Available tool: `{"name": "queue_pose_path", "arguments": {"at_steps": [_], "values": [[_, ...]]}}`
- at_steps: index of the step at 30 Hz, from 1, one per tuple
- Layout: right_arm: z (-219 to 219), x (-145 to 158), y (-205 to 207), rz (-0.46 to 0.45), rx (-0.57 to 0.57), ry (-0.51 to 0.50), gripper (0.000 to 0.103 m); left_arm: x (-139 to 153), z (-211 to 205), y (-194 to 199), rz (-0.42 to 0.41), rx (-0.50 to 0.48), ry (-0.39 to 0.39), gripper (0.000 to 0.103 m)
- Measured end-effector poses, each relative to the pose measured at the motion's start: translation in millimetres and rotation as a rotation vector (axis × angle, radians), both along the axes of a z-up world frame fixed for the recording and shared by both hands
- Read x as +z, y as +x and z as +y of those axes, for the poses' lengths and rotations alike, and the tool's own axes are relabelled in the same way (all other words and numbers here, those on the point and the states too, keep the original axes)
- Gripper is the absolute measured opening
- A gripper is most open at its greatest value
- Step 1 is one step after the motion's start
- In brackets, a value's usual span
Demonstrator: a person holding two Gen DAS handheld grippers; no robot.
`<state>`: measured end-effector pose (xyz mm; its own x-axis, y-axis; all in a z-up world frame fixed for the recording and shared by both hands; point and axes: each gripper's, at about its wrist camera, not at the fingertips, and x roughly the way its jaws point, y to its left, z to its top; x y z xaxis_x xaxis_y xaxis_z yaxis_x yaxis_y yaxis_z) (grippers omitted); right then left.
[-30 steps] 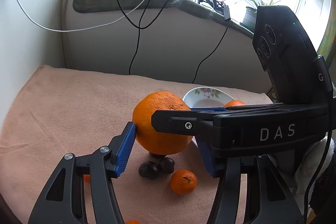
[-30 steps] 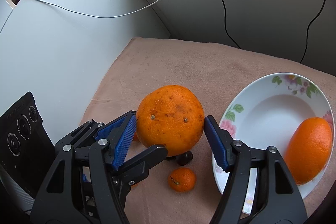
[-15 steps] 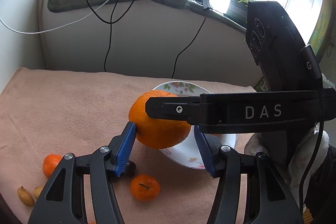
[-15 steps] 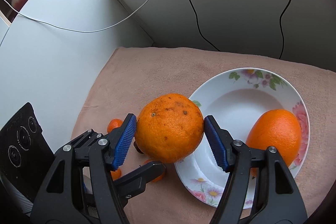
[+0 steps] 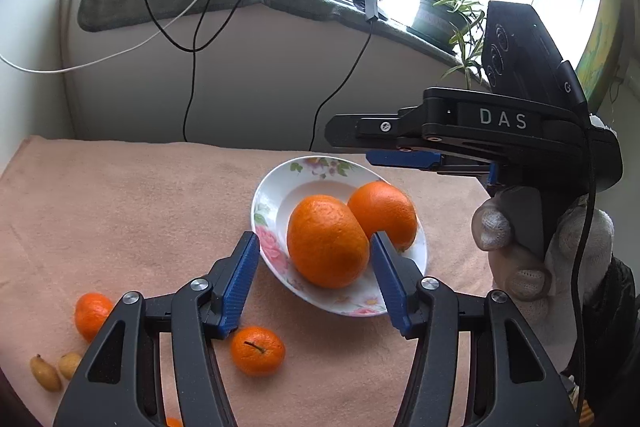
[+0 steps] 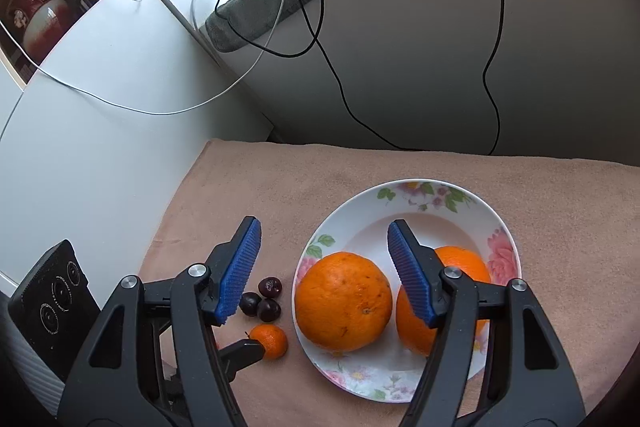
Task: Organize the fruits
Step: 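Lower the bumpy orange into the bowl beside the other orange and open, then grasp a small tangerine with the left gripper while the right gripper grasps another tangerine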
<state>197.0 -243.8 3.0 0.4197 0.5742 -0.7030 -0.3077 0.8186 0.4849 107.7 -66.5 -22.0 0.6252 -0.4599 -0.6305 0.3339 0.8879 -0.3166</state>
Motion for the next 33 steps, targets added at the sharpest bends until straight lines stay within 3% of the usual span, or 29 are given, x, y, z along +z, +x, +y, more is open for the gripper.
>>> {"name": "queue_pose_path", "arguments": {"at_steps": [11,16,26,33], "values": [[-20.6,2.3,-20.5,-0.021,-0.025,-0.007,0.070,0.4,17.6,-16.5,-0.003,0.034,0.020,0.056],[-18.4,5.9,-35.8,-0.073,-0.015,-0.060,0.070,3.6,27.8,-27.1,-0.020,0.053,0.015,0.057],[-9.5,9.6,-72.0,-0.148,0.020,-0.070,0.074,-1.4,70.3,-53.3,-0.027,0.161,0.020,0.060],[16.6,12.9,-106.0,-0.244,0.084,-0.124,0.090,-10.1,93.9,-76.9,-0.017,0.231,0.073,0.060]]}}
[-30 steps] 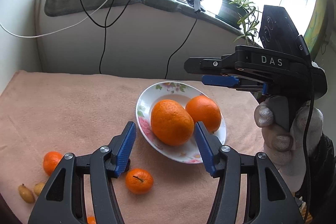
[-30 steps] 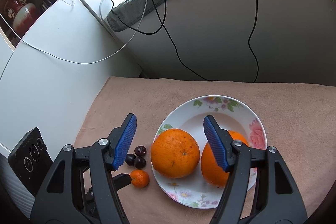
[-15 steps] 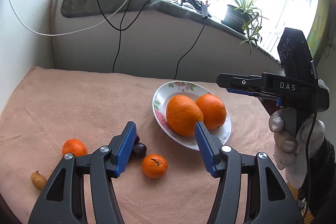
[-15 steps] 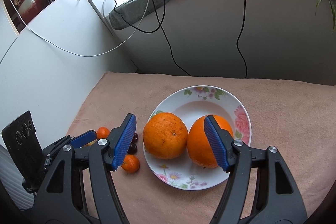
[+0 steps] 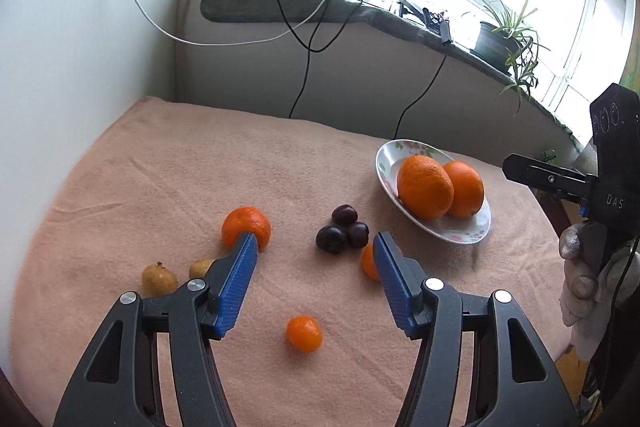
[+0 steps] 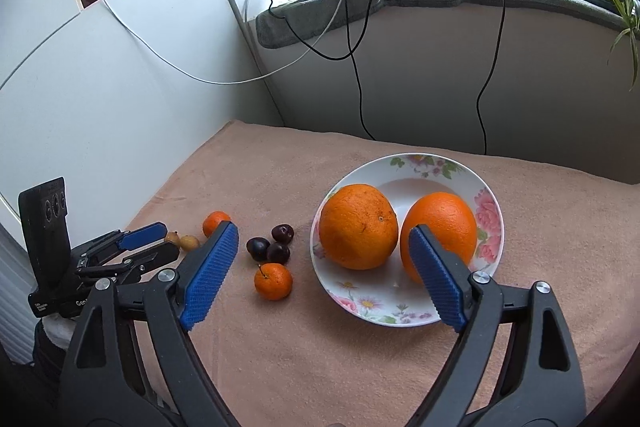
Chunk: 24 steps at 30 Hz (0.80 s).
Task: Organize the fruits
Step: 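Grasp a small tangerine with the left gripper while the right gripper grasps another tangerine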
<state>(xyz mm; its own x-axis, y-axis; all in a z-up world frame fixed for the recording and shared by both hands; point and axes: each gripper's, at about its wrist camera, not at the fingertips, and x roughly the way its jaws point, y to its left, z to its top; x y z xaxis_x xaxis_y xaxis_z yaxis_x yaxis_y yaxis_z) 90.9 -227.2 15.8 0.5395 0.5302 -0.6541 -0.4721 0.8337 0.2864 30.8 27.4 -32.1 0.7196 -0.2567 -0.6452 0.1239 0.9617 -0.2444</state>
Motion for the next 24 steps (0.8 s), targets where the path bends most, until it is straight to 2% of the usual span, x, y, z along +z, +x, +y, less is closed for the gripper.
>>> {"name": "queue_pose_path", "arguments": {"at_steps": [4,8,13,20,24], "values": [[16.0,-3.9,-15.9,-0.015,0.031,-0.050,0.090,-8.1,9.2,-12.8,0.018,0.030,0.022,0.066],[28.7,-11.9,-31.0,-0.028,0.047,-0.082,0.090,-17.6,20.8,-23.7,0.055,0.072,0.005,0.073],[35.0,-24.0,-40.2,0.010,0.058,-0.038,0.090,-26.4,31.8,-34.0,0.073,0.102,-0.014,0.073],[51.7,-43.4,-46.1,0.061,0.084,-0.037,0.090,-36.1,22.4,-42.2,0.084,0.067,-0.038,0.070],[63.1,-55.4,-43.1,0.079,0.092,-0.070,0.080,-40.8,13.4,-38.9,0.097,0.028,-0.044,0.061]]}}
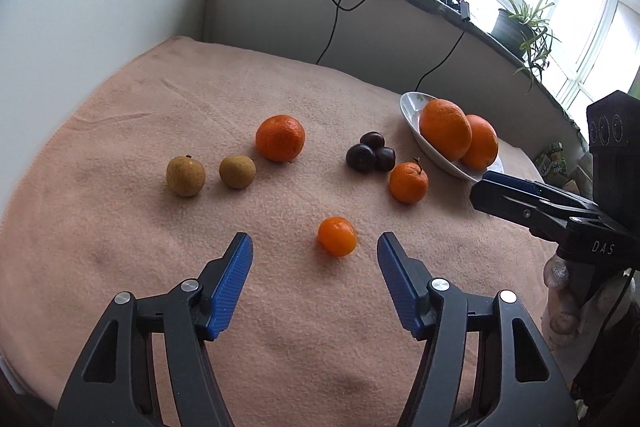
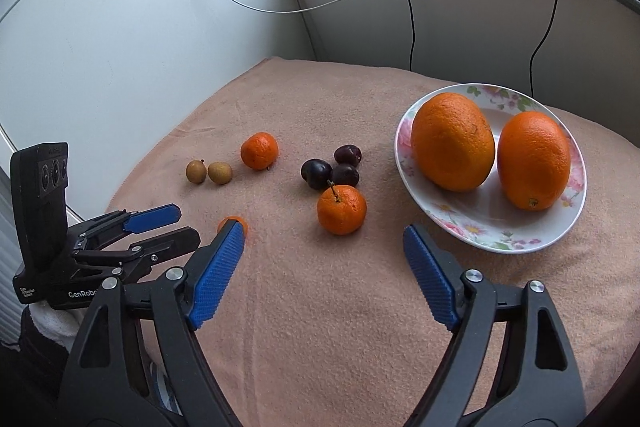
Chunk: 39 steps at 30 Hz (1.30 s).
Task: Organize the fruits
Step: 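Grasp a small tangerine with the left gripper while the right gripper grasps another tangerine, then carry both tangerines into the bowl and open both grippers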
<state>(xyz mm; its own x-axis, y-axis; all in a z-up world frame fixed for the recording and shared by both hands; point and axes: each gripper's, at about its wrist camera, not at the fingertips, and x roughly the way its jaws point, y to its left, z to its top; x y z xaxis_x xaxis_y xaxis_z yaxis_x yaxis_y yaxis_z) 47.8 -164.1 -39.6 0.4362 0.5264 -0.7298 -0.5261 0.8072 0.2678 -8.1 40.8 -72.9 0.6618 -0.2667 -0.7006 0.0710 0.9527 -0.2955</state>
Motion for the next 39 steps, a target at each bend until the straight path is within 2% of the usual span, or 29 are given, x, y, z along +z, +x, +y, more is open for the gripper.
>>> {"name": "queue_pose_path", "arguments": {"at_steps": [1,3,6,9,15,27,29,32,39], "values": [[2.7,-3.4,1.6,0.005,-0.002,-0.010,0.077,-1.1,-2.4,0.7,0.003,-0.007,-0.002,0.059],[6.9,-10.7,6.0,0.028,-0.002,-0.021,0.064,-2.5,-4.8,1.7,0.007,-0.019,-0.004,0.054],[11.0,-18.6,13.7,0.049,-0.009,-0.034,0.056,-4.2,-8.4,4.6,0.011,-0.037,0.005,0.051],[15.2,-23.7,20.0,0.053,-0.019,-0.049,0.055,-6.5,-10.4,8.1,0.019,-0.057,0.004,0.041],[20.9,-31.3,30.0,0.065,-0.028,-0.063,0.053,-12.8,-15.0,13.8,0.037,-0.077,0.004,0.038],[34.9,-45.1,40.6,0.078,-0.029,-0.093,0.047,-18.8,-17.6,19.8,0.049,-0.076,0.017,0.023],[36.3,-45.8,41.8,0.076,-0.028,-0.094,0.047,-19.1,-17.1,19.7,0.050,-0.075,0.013,0.023],[37.3,-45.9,43.2,0.077,-0.019,-0.087,0.040,-19.7,-16.8,19.7,0.049,-0.074,0.011,0.022],[31.0,-43.3,37.9,0.071,-0.022,-0.070,0.039,-18.7,-15.5,19.3,0.042,-0.063,-0.005,0.021]]}}
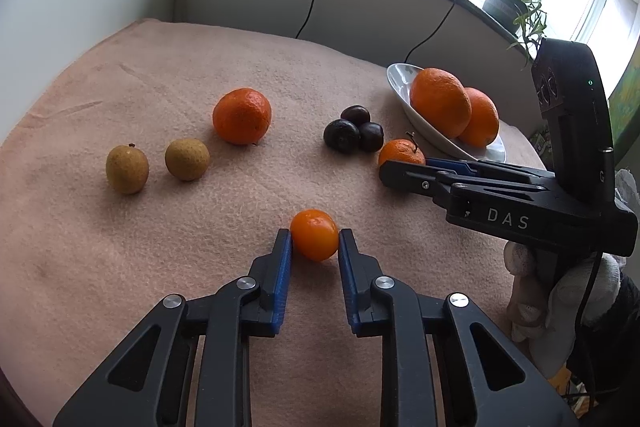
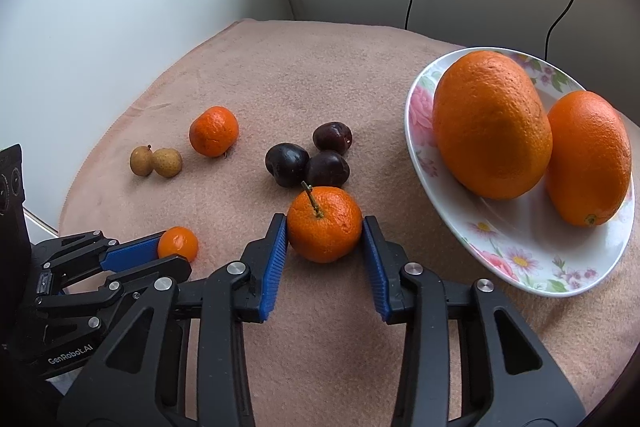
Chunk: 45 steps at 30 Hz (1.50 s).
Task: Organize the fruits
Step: 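Carry both tangerines into the bowl and open both grippers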
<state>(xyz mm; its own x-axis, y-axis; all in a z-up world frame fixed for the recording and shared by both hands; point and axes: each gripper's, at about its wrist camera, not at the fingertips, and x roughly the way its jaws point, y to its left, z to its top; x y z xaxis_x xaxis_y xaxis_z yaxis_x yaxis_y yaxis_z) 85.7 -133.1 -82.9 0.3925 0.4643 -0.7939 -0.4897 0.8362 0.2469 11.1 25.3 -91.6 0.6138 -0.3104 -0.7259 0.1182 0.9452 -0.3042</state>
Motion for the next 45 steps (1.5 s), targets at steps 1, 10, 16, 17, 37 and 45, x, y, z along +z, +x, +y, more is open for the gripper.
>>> {"name": "queue_pose_path", "arguments": {"at_steps": [1,10,16,17,37,45], "values": [[-2.5,1.5,-2.2,-0.002,0.001,0.006,0.039,0.6,0.5,-0.5,-0.001,0.002,-0.005,0.021],[-31.0,24.4,-17.7,-0.041,-0.022,0.054,0.038,11.3,-8.9,-5.2,-0.023,-0.013,-0.026,0.021],[-60.1,43.5,-22.1,-0.078,-0.068,0.079,0.038,23.0,-22.5,-0.7,-0.050,-0.048,-0.049,0.021],[-64.9,46.5,-21.1,-0.085,-0.077,0.082,0.038,24.6,-25.4,0.7,-0.054,-0.055,-0.053,0.021],[-141.8,80.1,3.7,-0.178,-0.188,0.090,0.038,46.4,-96.5,35.5,-0.101,-0.223,-0.063,0.021],[-157.3,81.5,29.7,-0.179,-0.195,0.092,0.038,48.3,-126.3,45.3,-0.103,-0.265,-0.062,0.021]]}}
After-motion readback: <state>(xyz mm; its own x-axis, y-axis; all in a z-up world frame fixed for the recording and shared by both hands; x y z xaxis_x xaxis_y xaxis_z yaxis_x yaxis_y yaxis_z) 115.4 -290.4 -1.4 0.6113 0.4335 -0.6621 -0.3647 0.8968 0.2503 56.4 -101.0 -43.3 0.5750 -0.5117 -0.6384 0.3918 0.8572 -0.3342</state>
